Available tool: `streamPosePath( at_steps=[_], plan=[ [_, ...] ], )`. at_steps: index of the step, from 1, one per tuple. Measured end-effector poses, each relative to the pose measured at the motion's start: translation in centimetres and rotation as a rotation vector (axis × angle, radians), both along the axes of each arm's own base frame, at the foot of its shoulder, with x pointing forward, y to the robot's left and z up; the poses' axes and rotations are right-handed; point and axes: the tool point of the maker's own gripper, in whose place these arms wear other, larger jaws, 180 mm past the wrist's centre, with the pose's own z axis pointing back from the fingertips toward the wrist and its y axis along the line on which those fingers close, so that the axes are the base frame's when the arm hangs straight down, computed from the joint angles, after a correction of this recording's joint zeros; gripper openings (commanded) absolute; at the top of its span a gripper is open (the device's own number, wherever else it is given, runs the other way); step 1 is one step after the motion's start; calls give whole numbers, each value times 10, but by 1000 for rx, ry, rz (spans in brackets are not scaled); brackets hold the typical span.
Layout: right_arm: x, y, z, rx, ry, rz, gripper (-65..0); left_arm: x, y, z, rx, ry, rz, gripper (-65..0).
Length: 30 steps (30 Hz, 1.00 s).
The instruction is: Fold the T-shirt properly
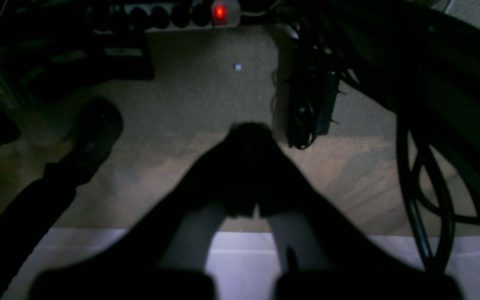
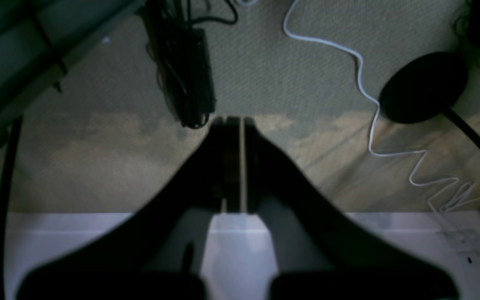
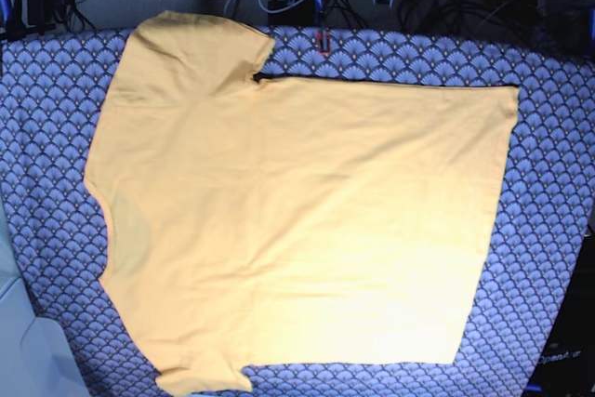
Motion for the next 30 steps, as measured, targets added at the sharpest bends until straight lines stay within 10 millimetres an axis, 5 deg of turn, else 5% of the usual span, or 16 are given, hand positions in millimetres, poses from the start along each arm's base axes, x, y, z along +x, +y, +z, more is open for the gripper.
streamPosePath(
  at_steps=[26,30],
  plan=[
    [-9,1,0,3,13,1,-650,-10,1,0,-1,15,-2,-650],
    [-5,0,1,-1,-108,2,-650,-13,-6,1,-42,-42,-1,-650]
  ],
)
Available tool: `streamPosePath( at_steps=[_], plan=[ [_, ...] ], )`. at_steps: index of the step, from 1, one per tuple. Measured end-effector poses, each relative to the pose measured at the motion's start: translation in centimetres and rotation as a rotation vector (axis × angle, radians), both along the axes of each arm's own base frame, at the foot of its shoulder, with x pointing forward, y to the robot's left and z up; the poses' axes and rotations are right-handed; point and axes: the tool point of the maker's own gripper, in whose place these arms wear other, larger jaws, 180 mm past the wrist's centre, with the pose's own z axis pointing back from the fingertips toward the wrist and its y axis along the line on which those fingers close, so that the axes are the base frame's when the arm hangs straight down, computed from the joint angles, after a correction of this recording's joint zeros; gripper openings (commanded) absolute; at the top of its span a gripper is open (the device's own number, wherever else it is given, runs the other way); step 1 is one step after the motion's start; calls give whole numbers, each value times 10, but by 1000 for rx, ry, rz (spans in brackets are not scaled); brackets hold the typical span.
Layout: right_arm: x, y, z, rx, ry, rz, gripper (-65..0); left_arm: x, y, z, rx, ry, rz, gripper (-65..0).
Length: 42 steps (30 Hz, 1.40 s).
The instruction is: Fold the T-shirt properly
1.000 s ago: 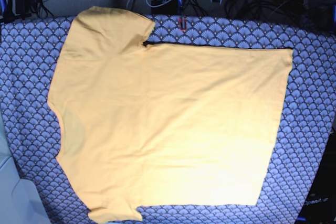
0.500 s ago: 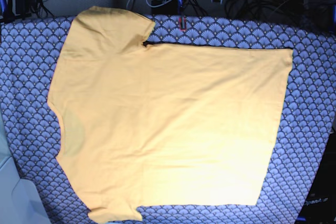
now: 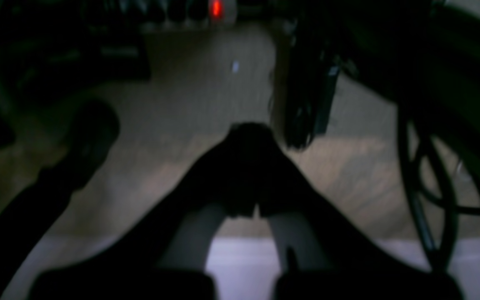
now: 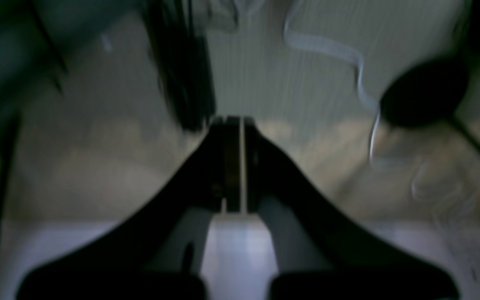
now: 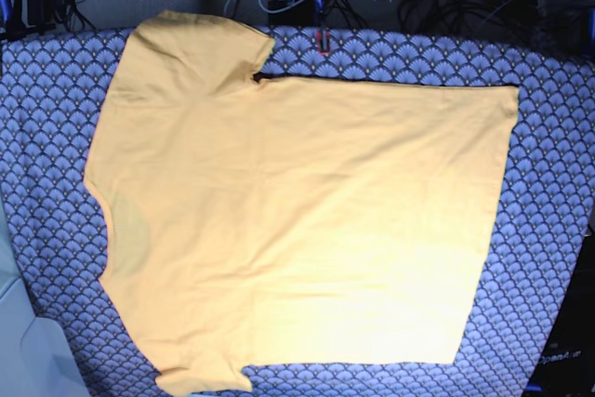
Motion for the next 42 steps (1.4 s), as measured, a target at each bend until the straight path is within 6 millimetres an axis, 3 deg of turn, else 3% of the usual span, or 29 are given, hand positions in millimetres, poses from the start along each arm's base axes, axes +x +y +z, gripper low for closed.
streamPosePath(
  at_steps=[4,7,13,17,21,24,28,32,35,37,40,42],
  plan=[
    [-42,-1,7,-6,-42,2,-650,-38,-12,4,-94,4,12,-650],
    [-83,-3,17,-11,-41,6,-650,-76,3,9,-75,10,23,-650],
    [-105,-4,33,-7,-154,51,-650,-110,15,24,-64,-83,45,-650],
    [-132,-9,50,-8,-196,62,-650,-125,28,37,-43,-161,48,-650],
    [-134,-34,70,-47,-325,85,-650,-145,31,57,-44,-254,59,-650],
    [-138,-35,97,-47,-466,93,-650,-157,37,75,-36,-331,62,-650],
    [-148,-39,132,-49,-604,108,-650,-159,39,101,-36,-473,79,-650],
    [-153,-46,139,-60,-616,117,-650,-169,57,141,42,-640,157,-650],
    [-149,-45,139,-59,-630,117,-650,-194,67,145,94,-570,197,-650],
    [-148,-47,140,-60,-633,123,-650,-189,65,147,83,-601,199,-650],
    [-143,-54,146,-67,-669,137,-650,-159,59,152,56,-711,207,-650],
    [-139,-54,156,-62,-716,150,-650,-152,55,167,35,-778,214,-650]
  ],
)
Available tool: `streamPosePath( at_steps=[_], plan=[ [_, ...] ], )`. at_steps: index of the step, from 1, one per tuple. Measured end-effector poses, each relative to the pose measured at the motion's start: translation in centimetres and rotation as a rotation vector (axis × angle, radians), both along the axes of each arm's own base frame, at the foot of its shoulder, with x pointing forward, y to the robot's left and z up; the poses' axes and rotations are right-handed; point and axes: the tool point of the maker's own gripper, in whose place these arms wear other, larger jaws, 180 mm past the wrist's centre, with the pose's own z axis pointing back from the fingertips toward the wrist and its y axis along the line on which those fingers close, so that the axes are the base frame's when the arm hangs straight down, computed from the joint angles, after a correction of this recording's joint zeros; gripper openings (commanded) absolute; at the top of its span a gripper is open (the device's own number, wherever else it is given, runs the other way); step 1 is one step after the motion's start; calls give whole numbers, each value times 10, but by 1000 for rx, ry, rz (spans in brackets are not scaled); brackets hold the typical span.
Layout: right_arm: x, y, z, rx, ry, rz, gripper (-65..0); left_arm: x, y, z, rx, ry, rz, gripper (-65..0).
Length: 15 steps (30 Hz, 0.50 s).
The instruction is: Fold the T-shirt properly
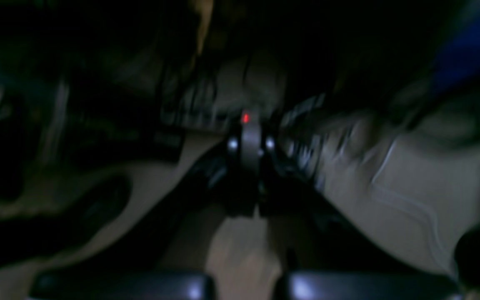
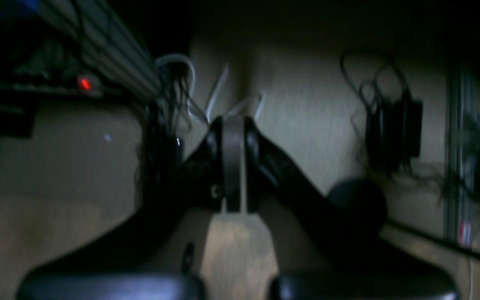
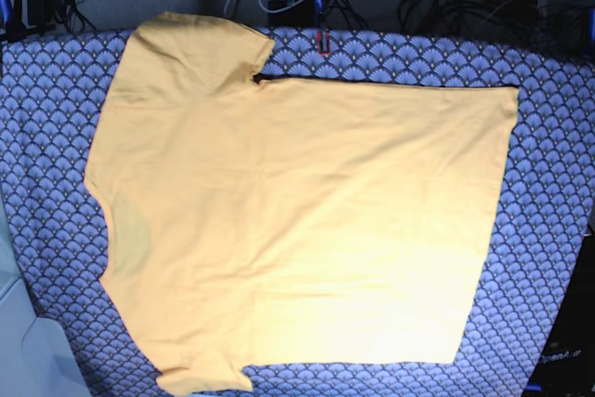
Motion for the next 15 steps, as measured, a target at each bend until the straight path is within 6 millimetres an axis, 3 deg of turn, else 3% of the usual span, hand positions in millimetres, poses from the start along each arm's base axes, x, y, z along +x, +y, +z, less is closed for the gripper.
streamPosePath(
  at_steps=[4,6,10,15],
  plan=[
    [14,2,40,11,-137,21,-650,-9,-9,39,-32,-58,-5,-650],
    [27,-2,67,-7,-221,16,-650,-2,-13,60,-48,-111,-1,-650],
    [70,-16,118,-64,-361,-3,-621,42,-22,84,-86,-198,-12,-650],
    [143,0,159,-42,-438,16,-605,96,-23,103,-117,-218,-98,-650]
  ],
)
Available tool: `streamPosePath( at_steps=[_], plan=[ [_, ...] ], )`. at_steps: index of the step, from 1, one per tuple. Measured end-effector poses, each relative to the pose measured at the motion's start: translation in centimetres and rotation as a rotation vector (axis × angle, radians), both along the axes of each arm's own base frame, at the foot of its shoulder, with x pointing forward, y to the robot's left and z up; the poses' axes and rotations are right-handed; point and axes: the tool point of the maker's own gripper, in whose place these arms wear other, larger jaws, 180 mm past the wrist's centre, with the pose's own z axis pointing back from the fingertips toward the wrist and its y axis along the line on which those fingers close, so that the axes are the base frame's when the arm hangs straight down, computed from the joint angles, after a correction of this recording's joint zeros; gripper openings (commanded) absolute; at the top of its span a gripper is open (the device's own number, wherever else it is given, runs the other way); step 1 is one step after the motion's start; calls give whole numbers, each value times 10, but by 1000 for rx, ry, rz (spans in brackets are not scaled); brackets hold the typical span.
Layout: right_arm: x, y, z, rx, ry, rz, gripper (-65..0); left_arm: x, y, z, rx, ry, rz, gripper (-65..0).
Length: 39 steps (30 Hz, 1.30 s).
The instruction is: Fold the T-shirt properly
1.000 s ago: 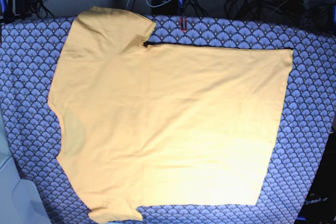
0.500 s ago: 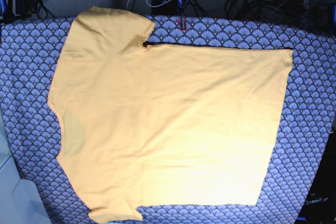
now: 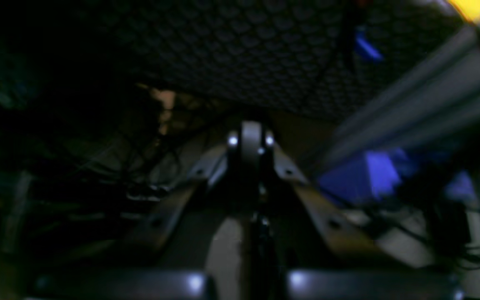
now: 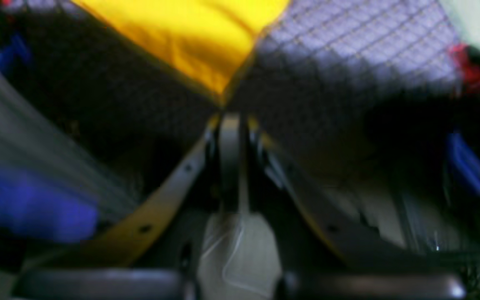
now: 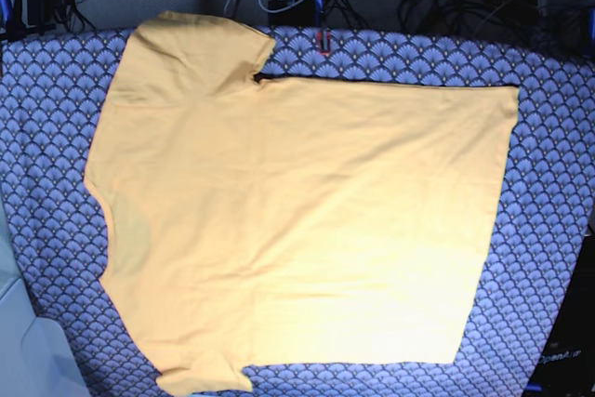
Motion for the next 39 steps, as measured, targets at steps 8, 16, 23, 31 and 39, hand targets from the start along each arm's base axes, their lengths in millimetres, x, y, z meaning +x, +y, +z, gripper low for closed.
streamPosePath(
  at_steps=[8,16,23,31,39],
  plan=[
    [93,7,21,15,46,-2,-605,92,15,22,75,-5,-35,-606],
    [150,10,-23,251,266,-12,-545,161,60,32,181,34,88,-522],
    [168,-2,-19,308,309,67,-460,186,70,33,195,68,100,-520],
    [185,-29,-29,290,369,49,-417,197,75,36,206,50,105,-446],
    [170,-57,-78,397,492,-59,-415,201,93,43,241,30,154,-348]
  ],
)
